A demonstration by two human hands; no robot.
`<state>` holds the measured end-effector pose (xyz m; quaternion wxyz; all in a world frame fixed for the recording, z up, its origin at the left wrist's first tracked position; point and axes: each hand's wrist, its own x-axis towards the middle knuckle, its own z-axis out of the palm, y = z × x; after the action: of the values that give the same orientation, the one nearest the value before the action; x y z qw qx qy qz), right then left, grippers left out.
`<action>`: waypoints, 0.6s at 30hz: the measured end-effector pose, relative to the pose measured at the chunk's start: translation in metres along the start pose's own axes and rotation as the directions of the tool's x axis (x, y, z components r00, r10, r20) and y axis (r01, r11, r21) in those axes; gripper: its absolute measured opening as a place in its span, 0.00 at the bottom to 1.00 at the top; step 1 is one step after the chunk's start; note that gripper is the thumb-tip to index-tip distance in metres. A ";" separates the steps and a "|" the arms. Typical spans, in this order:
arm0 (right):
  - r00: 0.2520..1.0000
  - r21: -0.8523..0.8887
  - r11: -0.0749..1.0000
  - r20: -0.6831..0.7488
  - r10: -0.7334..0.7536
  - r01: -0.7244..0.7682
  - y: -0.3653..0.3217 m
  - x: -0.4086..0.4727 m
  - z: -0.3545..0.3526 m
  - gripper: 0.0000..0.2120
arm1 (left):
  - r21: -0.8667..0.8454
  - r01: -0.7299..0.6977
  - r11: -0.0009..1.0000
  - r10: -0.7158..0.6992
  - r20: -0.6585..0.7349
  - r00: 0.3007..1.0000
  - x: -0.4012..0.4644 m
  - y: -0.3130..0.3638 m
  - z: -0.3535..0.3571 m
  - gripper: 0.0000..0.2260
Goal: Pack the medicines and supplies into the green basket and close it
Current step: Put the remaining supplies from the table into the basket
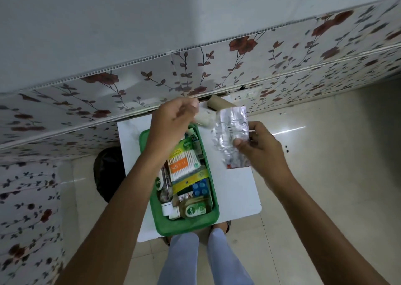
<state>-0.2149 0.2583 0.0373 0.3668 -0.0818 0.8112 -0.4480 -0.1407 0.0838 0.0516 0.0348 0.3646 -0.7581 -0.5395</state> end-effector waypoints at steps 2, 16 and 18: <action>0.994 0.149 0.988 0.102 0.025 -0.041 -0.012 -0.006 0.015 0.10 | -0.076 0.118 0.990 -0.107 0.139 0.984 -0.018 -0.001 -0.005 0.07; 0.939 -0.803 0.580 -0.080 -0.334 0.138 0.028 0.123 0.045 0.18 | 0.240 0.267 0.933 -0.282 0.034 0.959 -0.061 -0.054 -0.015 0.14; 0.925 -0.764 0.627 -0.113 -0.362 0.152 0.028 0.116 0.042 0.17 | 0.324 0.210 0.922 -0.232 0.031 0.972 -0.064 -0.056 -0.009 0.13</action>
<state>-0.2648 0.1933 -0.0586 0.1252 -0.2814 0.9421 -0.1328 -0.0608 0.1063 0.0303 -0.1118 0.4298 -0.7899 -0.4228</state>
